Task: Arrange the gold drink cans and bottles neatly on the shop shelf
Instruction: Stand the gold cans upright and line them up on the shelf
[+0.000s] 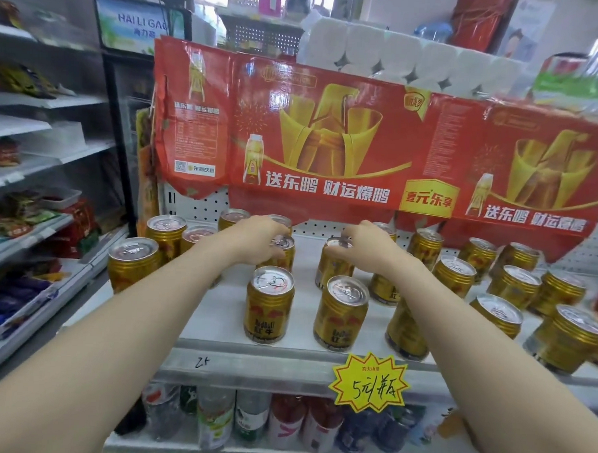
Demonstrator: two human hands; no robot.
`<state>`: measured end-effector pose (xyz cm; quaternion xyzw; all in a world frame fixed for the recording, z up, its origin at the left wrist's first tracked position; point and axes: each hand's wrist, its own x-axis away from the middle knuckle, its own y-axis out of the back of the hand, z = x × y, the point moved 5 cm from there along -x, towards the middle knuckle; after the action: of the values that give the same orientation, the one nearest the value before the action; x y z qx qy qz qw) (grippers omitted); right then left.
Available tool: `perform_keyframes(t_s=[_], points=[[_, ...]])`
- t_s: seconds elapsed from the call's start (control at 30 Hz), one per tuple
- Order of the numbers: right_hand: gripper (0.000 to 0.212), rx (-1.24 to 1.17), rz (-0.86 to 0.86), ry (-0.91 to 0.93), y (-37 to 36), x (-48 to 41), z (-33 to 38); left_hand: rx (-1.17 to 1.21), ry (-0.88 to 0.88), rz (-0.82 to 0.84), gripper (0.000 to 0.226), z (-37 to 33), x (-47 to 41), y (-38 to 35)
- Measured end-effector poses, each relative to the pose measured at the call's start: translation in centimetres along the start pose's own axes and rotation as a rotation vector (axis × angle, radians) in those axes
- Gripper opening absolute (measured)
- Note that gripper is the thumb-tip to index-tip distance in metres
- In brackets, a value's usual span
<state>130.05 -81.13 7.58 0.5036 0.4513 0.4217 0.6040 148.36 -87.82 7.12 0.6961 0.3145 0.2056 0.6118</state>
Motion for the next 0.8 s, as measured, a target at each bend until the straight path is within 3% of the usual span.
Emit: perform_keyframes(t_s=[0.1,0.2,0.53,0.8], points=[[0.048,-0.021,-0.016,0.009,0.0,0.0,0.0,-0.024,0.003,-0.023,0.055,-0.6,-0.5,0.1],[0.033,-0.106,0.053,0.048,-0.2,-0.2,0.0,-0.044,0.01,-0.034,0.053,-1.0,-0.7,0.2],[0.056,-0.076,-0.024,0.015,-0.1,-0.8,0.3,-0.015,-0.019,-0.049,0.053,-0.3,-1.3,0.1],[0.048,-0.101,-0.003,0.043,-0.1,-0.7,0.3,0.024,-0.05,0.029,0.054,0.3,-1.3,0.0]])
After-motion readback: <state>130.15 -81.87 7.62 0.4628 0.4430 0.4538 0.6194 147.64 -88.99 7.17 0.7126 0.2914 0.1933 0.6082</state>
